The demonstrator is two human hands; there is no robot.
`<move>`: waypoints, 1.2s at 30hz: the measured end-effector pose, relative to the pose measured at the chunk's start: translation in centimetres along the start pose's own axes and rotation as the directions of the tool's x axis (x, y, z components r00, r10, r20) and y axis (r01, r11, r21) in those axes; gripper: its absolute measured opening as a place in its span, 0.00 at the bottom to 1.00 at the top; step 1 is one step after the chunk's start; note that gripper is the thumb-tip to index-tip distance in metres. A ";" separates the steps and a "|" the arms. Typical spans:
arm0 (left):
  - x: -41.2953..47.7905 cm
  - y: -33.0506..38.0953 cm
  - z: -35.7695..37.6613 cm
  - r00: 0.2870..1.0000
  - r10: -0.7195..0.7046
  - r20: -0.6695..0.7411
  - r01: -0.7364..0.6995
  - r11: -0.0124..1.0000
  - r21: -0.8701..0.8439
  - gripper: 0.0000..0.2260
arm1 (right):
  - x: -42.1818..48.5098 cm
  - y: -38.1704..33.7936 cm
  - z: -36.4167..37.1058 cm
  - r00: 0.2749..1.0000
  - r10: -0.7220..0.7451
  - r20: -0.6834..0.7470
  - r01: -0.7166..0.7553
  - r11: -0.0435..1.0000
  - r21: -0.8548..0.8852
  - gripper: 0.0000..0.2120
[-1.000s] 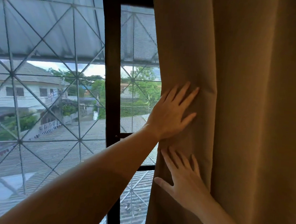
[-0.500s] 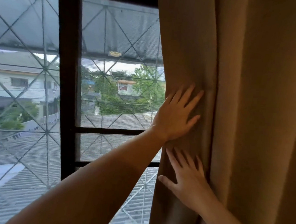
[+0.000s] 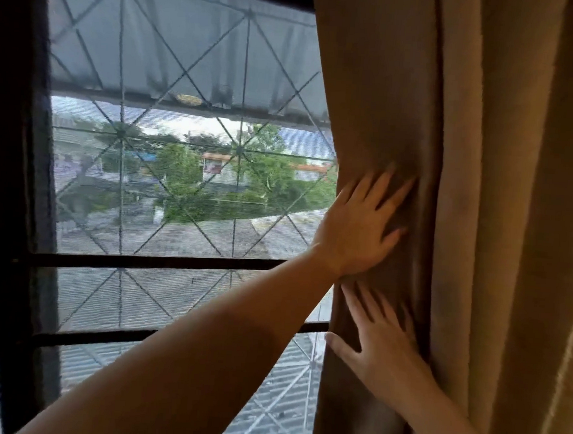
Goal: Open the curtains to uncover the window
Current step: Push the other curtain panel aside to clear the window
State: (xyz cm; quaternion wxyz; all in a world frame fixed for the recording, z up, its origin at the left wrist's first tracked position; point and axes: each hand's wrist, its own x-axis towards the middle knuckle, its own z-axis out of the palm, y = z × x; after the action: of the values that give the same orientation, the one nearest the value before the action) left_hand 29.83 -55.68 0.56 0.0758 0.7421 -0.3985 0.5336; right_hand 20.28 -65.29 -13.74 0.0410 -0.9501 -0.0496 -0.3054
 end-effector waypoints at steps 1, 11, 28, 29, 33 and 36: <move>0.5 0.4 0.8 1.000 0.016 -0.009 -0.016 1.000 -0.004 0.34 | 0.1 0.7 0.0 1.000 0.015 0.003 -0.015 1.000 -0.007 0.43; 4.9 4.3 7.0 0.996 0.046 -0.081 -0.051 0.996 -0.069 0.32 | 0.5 6.5 -0.1 0.998 0.031 -0.057 -0.032 0.999 -0.021 0.35; 10.0 10.2 12.4 0.997 0.013 -0.076 -0.016 0.999 -0.035 0.33 | 1.5 15.9 -1.7 0.997 0.030 -0.067 -0.033 0.999 -0.042 0.37; 10.3 10.7 12.8 0.997 0.002 -0.072 -0.005 0.999 -0.043 0.33 | 1.4 16.6 -1.7 0.998 0.023 -0.056 -0.026 0.998 -0.053 0.38; 11.6 12.5 14.2 0.997 -0.005 -0.072 0.000 0.997 -0.072 0.32 | 1.2 19.4 -2.0 0.999 0.031 -0.023 -0.031 0.999 -0.009 0.40; 12.7 13.9 15.1 0.997 -0.013 -0.081 0.004 0.994 -0.110 0.32 | 0.9 21.6 -2.5 0.999 0.033 -0.006 -0.033 0.999 -0.017 0.40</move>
State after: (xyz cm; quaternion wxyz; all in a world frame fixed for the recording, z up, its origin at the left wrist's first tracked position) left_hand 32.94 -79.62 0.67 0.1350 0.7161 -0.4205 0.5405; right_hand 22.17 -86.88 -12.20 0.0382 -0.9502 -0.0312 -0.3078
